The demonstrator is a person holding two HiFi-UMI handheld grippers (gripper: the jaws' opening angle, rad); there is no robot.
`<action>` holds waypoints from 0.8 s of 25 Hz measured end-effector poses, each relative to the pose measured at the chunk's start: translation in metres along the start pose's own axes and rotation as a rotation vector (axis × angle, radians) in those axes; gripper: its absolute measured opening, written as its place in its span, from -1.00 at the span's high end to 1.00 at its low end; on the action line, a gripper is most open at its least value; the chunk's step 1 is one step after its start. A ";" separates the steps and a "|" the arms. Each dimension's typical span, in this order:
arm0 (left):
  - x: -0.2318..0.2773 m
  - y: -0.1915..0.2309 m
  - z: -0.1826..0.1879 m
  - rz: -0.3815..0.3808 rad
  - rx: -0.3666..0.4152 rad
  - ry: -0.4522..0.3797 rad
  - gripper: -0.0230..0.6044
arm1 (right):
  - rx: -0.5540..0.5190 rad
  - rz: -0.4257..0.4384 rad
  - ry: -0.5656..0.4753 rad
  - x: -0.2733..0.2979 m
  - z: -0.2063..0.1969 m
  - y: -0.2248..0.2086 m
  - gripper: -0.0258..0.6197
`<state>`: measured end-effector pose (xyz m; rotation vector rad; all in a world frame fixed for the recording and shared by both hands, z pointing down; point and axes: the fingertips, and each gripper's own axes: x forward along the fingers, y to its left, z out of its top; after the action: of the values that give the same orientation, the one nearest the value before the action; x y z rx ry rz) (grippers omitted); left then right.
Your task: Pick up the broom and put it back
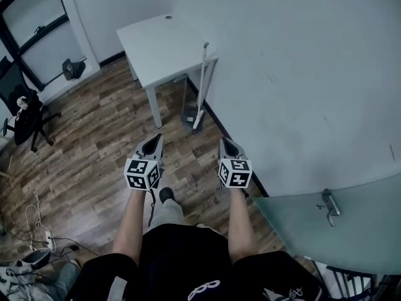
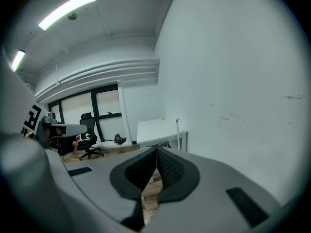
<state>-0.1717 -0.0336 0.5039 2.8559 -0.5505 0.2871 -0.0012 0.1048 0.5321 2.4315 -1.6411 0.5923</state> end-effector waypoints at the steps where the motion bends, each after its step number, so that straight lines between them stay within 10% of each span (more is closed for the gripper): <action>1: 0.005 0.004 0.002 -0.006 0.003 0.005 0.90 | 0.000 -0.005 0.001 0.005 0.003 0.000 0.84; 20: 0.062 0.075 0.036 -0.126 -0.034 -0.005 0.90 | -0.013 -0.136 0.007 0.065 0.044 0.007 0.84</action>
<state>-0.1383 -0.1316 0.4971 2.8440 -0.3708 0.2467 0.0236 0.0314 0.5169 2.5034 -1.4574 0.5672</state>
